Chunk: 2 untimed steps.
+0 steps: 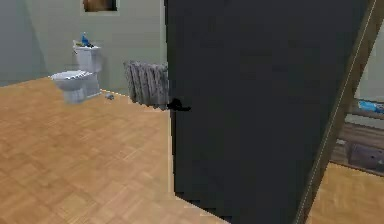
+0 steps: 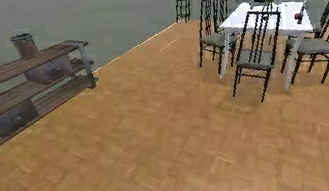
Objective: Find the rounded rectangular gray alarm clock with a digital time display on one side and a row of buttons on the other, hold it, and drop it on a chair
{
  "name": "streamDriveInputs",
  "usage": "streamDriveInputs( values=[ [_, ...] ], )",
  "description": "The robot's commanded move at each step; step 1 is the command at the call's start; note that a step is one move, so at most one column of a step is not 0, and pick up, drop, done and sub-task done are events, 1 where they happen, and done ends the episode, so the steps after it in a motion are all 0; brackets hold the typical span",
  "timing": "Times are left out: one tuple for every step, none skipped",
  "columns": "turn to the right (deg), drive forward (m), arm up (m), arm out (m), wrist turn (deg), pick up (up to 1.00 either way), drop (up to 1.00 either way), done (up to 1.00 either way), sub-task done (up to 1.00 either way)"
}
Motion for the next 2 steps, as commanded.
streamDriveInputs(
  values=[
    [-45.0,0.0,0.0,0.0,0.0,0.0,0.0,0.0,0.0],
    [-15.0,0.0,0.0,0.0,0.0,0.0,0.0,0.0,0.0]
  ],
)
